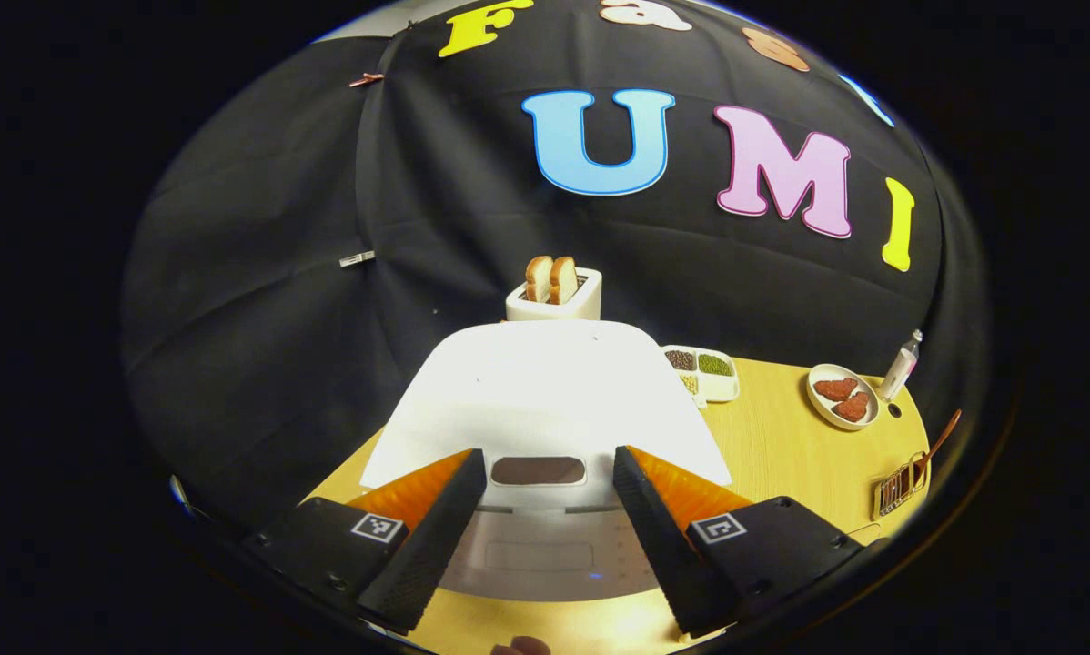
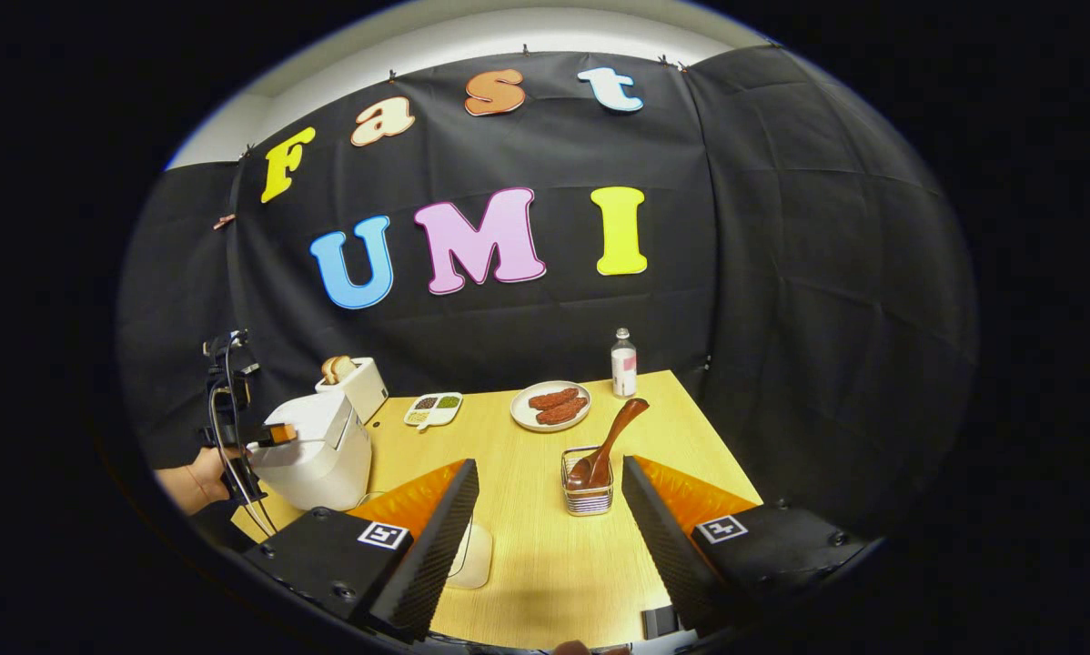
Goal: Close the left gripper, press the button to open the rice cooker; take a wooden spoon from the chopstick holder with the right hand, scoop a spoonful of rice and pour it into the rice cooker, then put the wooden spoon back into the chopstick holder.
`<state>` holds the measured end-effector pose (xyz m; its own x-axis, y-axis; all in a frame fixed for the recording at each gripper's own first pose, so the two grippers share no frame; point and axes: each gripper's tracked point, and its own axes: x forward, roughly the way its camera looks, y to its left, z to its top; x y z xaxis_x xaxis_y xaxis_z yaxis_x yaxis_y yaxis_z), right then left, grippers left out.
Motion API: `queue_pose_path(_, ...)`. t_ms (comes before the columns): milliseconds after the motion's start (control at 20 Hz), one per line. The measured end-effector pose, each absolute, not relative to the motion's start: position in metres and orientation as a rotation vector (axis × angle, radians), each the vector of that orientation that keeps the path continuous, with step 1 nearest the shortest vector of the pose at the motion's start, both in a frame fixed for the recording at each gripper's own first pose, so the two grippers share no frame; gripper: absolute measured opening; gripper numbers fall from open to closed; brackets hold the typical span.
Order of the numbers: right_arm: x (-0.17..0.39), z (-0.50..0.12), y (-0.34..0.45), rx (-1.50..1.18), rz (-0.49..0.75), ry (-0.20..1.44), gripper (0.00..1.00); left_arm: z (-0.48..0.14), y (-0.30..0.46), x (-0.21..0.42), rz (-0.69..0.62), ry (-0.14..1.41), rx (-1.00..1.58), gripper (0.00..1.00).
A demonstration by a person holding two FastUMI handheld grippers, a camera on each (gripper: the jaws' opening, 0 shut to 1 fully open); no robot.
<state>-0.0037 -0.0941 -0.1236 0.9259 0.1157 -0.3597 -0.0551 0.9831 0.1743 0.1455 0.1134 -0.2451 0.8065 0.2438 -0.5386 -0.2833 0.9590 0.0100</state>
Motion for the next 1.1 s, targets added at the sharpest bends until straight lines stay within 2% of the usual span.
queue_pose_path(600, 0.004, -0.130, -0.090, 0.174, 0.098, 0.391, 0.99, -0.254, 0.107, 0.144, 0.284, 0.600, -0.087, 1.00)
queue_pose_path(800, 0.005, -0.125, -0.089, 0.181, 0.103, 0.381, 0.99, -0.249, 0.109, 0.145, 0.271, 0.583, -0.050, 1.00)
queue_pose_path(950, 0.007, -0.121, -0.090, 0.171, 0.107, 0.371, 0.99, -0.236, 0.123, 0.143, 0.317, 0.545, 0.008, 0.97)
queue_pose_path(1100, 0.008, -0.120, -0.088, 0.173, 0.112, 0.369, 0.99, -0.221, 0.119, 0.142, 0.290, 0.517, 0.034, 0.96)
